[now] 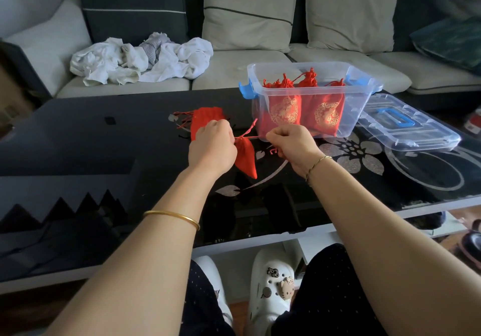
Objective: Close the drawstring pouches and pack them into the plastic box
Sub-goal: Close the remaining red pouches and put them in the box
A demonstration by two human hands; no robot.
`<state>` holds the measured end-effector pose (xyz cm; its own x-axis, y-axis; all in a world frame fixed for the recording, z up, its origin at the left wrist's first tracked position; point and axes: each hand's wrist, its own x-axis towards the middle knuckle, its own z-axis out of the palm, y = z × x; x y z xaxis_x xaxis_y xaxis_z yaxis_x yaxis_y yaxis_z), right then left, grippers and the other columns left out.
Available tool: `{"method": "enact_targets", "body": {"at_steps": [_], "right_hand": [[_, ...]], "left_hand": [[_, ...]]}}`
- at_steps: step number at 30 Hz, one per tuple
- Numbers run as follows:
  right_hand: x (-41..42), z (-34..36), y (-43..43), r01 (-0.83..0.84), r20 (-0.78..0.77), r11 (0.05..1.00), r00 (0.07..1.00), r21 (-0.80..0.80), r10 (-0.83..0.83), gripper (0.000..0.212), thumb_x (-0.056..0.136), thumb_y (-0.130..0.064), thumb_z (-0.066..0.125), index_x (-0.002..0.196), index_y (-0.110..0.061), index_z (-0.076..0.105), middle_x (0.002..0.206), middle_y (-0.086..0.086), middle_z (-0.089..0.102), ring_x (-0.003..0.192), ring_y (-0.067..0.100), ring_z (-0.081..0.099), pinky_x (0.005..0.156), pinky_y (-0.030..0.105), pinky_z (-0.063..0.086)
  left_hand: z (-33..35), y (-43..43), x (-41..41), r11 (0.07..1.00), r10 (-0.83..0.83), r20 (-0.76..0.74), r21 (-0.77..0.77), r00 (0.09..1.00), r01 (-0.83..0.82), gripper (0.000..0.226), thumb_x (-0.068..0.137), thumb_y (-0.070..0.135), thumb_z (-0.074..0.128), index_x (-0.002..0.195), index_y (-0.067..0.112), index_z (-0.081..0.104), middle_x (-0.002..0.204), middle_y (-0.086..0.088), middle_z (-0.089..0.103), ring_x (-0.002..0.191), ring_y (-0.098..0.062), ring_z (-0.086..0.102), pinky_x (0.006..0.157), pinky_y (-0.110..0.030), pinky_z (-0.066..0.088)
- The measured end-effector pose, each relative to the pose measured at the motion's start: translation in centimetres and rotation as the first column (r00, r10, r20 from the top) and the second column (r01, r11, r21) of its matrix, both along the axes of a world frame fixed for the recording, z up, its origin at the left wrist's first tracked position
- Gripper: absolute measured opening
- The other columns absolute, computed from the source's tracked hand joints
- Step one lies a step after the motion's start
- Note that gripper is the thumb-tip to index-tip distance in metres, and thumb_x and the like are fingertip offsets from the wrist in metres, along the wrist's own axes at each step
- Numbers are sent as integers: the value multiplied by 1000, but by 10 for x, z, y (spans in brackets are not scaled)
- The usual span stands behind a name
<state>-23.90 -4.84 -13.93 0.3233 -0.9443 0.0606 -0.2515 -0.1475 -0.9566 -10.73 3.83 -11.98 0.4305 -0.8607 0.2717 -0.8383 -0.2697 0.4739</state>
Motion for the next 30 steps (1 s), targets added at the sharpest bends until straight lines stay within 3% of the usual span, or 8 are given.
{"method": "enact_targets", "body": {"at_steps": [5, 10, 13, 16, 21, 24, 27, 30], "right_hand": [[1, -5, 1, 41, -75, 996, 996, -80, -47, 22, 89, -9, 57, 68, -12, 61, 61, -4, 52, 54, 7, 46, 52, 19, 39], [-3, 3, 8, -130, -34, 991, 991, 20, 131, 29, 96, -15, 47, 124, -14, 56, 108, 2, 63, 75, 10, 65, 58, 17, 52], [0, 11, 16, -232, -102, 970, 969, -76, 224, 23, 93, -25, 55, 114, -16, 61, 103, -2, 66, 83, 8, 65, 67, 21, 54], [7, 12, 22, -257, -315, 934, 933, -250, 173, 23, 87, -30, 64, 104, -15, 67, 95, -2, 67, 87, 12, 63, 76, 27, 53], [-1, 30, 19, -194, -426, 910, 905, -366, 22, 21, 90, -23, 60, 90, -5, 71, 90, 13, 69, 84, 23, 62, 78, 38, 51], [-10, 52, 13, -113, -331, 921, 943, -373, -19, 19, 89, -20, 60, 95, -4, 69, 90, 8, 68, 84, 21, 62, 79, 33, 51], [-8, 79, -5, 36, -180, 917, 977, -397, -116, 14, 86, -15, 62, 90, -3, 69, 72, 5, 62, 63, 15, 56, 61, 25, 47], [4, 103, -42, 184, -16, 905, 979, -385, -206, 16, 80, -11, 62, 90, 0, 69, 81, 18, 69, 71, 28, 65, 67, 39, 52]], "left_hand": [[3, -7, -2, 998, -56, -114, -12, 992, 55, 22, 93, 1, 39, 73, 9, 45, 87, -8, 53, 77, -22, 50, 66, -37, 42], [7, -2, 2, 999, -43, -320, 5, 947, 47, 18, 98, 8, 37, 85, 6, 50, 80, -4, 49, 75, -20, 47, 72, -37, 42], [10, -3, 1, 998, -60, -399, -34, 915, 51, 19, 98, 12, 41, 87, 5, 55, 96, -12, 58, 93, -30, 59, 89, -45, 51], [14, -5, -4, 997, -72, -447, -55, 892, 54, 19, 98, 16, 44, 91, 5, 57, 95, -12, 57, 94, -31, 61, 89, -49, 51], [20, -5, -5, 983, -125, -520, -179, 845, 35, 13, 94, 17, 51, 95, 11, 63, 98, -6, 66, 94, -24, 65, 84, -43, 55], [19, -9, 3, 984, -75, -545, -176, 835, -26, 14, 95, 16, 49, 87, 18, 61, 90, -2, 63, 94, -22, 63, 90, -40, 52], [9, -14, 11, 992, -19, -490, -115, 872, -43, 24, 96, 10, 43, 100, 11, 66, 108, -7, 64, 105, -25, 59, 97, -41, 48], [-4, -21, 17, 997, -19, -363, -74, 932, -9, 24, 95, 3, 44, 103, 8, 66, 102, -8, 59, 93, -16, 57, 86, -28, 44]]}}
